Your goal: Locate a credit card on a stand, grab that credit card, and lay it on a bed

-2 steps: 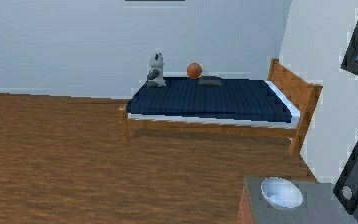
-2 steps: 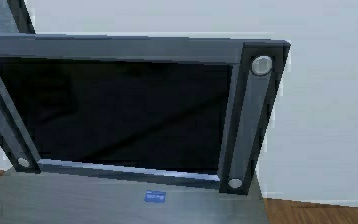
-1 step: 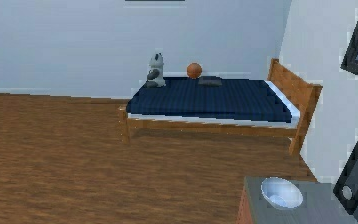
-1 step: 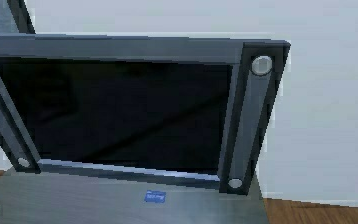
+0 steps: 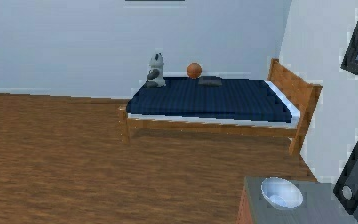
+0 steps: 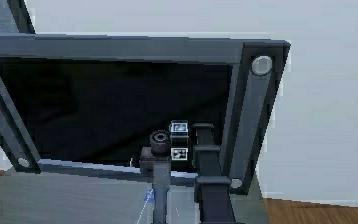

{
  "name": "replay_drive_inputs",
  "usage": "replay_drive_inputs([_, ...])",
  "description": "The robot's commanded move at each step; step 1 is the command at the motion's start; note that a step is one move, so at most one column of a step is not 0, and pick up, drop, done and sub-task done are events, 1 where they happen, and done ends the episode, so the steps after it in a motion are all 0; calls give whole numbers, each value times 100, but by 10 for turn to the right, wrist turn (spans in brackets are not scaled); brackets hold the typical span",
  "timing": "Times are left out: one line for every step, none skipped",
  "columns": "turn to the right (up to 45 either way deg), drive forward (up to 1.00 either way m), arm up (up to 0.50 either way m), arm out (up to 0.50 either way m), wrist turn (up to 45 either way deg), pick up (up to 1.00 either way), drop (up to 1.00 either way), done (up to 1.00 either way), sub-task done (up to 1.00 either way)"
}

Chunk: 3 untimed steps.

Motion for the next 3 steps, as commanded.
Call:
replay_drive_inputs([0, 0, 0, 0, 450, 0, 0, 0, 0])
replay_drive_inputs([0, 0, 0, 0, 450, 0, 0, 0, 0])
replay_drive_inputs([0, 0, 0, 0, 450, 0, 0, 0, 0])
